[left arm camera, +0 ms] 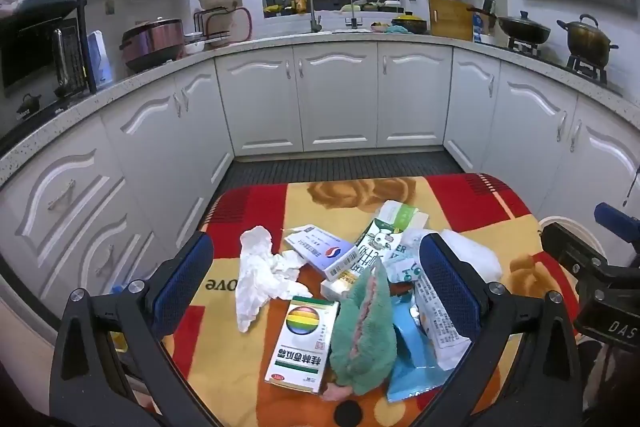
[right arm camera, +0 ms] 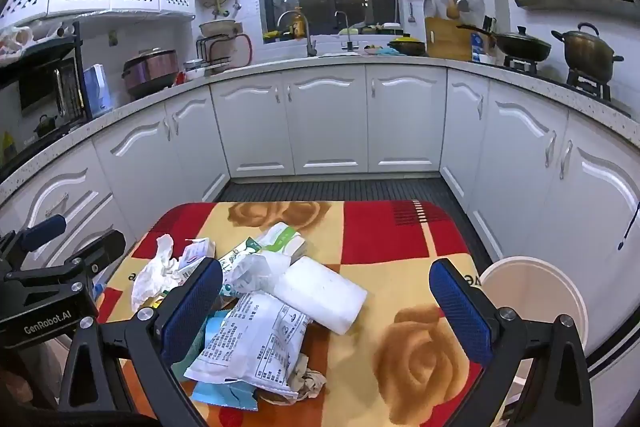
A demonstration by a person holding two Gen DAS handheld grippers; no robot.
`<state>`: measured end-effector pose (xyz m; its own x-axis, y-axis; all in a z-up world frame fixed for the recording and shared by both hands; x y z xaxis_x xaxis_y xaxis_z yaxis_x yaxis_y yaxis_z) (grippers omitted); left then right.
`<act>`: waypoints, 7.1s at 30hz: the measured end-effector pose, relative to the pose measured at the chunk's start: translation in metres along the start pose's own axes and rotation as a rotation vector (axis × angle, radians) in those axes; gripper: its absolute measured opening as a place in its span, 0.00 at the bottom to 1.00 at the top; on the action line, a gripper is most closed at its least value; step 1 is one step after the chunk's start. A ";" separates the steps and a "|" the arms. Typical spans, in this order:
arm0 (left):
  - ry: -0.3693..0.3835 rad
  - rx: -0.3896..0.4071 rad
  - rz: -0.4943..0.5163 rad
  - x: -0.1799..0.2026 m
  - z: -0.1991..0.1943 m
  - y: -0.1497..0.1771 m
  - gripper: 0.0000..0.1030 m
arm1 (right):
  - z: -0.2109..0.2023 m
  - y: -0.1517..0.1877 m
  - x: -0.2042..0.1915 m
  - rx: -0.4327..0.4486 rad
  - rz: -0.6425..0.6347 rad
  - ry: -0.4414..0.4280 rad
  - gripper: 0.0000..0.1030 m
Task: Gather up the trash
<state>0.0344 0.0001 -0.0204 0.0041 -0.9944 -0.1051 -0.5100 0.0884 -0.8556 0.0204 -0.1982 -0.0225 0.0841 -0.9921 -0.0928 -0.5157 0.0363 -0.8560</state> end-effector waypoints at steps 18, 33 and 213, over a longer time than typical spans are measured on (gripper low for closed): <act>0.069 0.023 -0.079 0.003 -0.007 0.000 1.00 | -0.005 -0.002 0.001 0.051 0.010 0.016 1.00; 0.081 0.015 -0.101 0.001 -0.007 0.003 1.00 | -0.002 -0.001 -0.002 0.049 0.001 0.027 1.00; 0.682 -0.258 0.235 0.250 0.007 -0.046 0.24 | 0.013 0.059 0.252 -0.215 0.241 0.213 0.70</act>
<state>0.0649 -0.2519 -0.0110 -0.6184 -0.7736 0.1380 -0.6168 0.3690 -0.6953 0.0218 -0.4445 -0.1033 -0.2289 -0.9617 -0.1510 -0.6680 0.2680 -0.6942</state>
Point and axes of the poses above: each gripper's, at about its wrist camera, not at the fingertips, and z roughly the way its jaws point, x to its right, y to its underside, the point moved 4 cm from there along z, roughly the way its jaws point, and after that the axes turned 3 degrees about -y, right-handed, at the moved point
